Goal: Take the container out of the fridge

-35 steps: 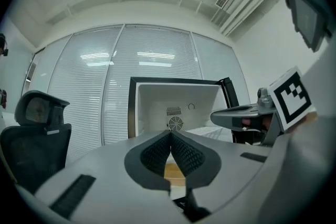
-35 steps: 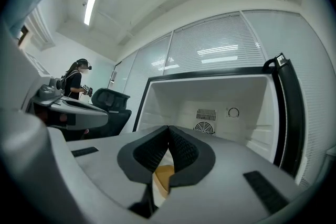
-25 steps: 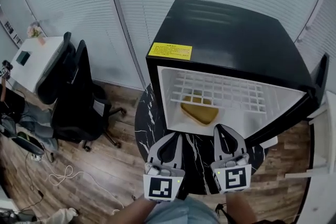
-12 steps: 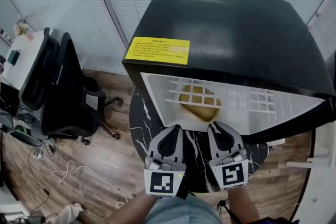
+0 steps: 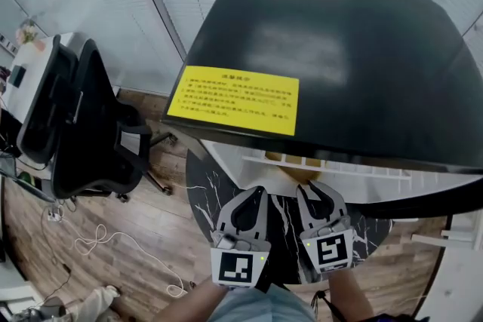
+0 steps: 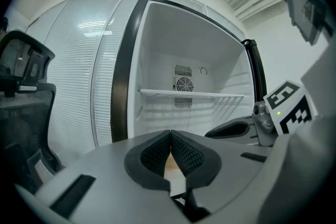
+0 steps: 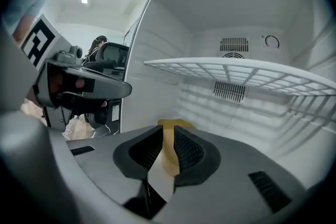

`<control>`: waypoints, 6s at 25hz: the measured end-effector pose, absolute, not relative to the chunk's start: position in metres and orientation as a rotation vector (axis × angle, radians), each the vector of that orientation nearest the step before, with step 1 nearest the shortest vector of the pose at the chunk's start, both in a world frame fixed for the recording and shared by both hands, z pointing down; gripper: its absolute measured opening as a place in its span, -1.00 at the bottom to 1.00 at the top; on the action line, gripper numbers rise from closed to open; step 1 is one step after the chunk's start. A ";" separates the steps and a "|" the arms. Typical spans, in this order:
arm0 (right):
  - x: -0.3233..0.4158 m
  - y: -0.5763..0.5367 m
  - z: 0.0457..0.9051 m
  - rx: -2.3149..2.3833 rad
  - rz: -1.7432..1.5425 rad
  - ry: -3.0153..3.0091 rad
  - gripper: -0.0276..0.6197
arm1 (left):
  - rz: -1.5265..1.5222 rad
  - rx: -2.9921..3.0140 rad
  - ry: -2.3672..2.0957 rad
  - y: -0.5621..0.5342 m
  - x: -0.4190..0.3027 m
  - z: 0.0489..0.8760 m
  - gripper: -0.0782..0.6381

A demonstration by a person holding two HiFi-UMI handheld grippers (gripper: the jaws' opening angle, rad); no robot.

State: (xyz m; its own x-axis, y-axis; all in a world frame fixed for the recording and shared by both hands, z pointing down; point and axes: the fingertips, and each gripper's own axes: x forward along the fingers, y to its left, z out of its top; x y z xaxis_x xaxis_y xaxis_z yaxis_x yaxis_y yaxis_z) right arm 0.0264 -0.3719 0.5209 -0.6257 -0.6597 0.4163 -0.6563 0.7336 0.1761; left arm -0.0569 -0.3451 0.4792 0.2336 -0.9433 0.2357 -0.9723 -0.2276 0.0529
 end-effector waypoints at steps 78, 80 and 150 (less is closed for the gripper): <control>0.030 -0.300 0.549 0.568 -0.117 -2.174 -0.82 | 0.181 2.346 -1.869 -0.295 -0.038 0.446 -0.74; 0.035 -0.291 0.544 0.572 -0.118 -2.180 -0.82 | 0.183 2.352 -1.875 -0.286 -0.034 0.440 -0.74; 0.087 -0.117 0.263 1.111 -0.481 -2.812 -0.83 | -0.054 2.590 -2.215 -0.108 0.010 0.253 -0.74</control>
